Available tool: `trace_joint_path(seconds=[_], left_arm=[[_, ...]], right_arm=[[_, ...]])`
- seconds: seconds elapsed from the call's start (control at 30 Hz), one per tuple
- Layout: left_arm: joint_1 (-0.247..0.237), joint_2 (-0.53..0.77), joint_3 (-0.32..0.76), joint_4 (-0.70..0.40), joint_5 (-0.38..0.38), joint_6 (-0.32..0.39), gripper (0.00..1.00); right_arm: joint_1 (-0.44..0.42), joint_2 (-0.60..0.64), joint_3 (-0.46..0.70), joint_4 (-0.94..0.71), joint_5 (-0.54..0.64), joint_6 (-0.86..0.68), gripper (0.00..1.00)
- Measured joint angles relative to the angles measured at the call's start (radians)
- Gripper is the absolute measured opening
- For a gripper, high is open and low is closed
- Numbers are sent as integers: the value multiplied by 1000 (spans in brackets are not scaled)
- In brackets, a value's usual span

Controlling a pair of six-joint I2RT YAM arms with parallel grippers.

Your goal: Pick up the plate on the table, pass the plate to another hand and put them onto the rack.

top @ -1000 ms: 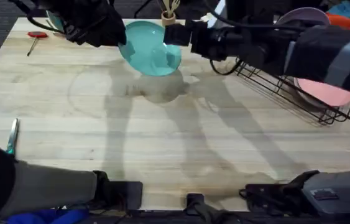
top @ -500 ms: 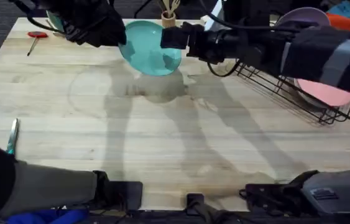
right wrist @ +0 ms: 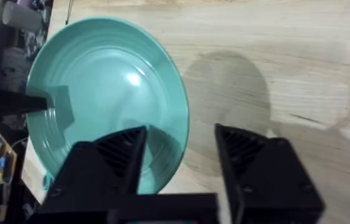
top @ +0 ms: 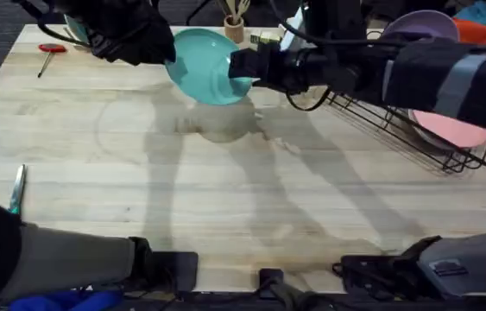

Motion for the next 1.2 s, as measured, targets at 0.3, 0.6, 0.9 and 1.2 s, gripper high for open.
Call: trace_joint_path(seconds=[0.3, 0.6, 0.9, 1.2], left_arm=[[0, 0, 0, 0, -4, 1, 41], [3, 0, 0, 0, -20, 3, 41], [3, 0, 0, 0, -8, 13, 593], [3, 0, 0, 1, 3, 7, 992]], right_arm=[[0, 0, 0, 0, -4, 3, 74], [-2, 0, 2, 6, -15, 7, 31], [-25, 0, 2, -1, -13, 6, 30], [-84, 0, 2, -3, -13, -49, 30]])
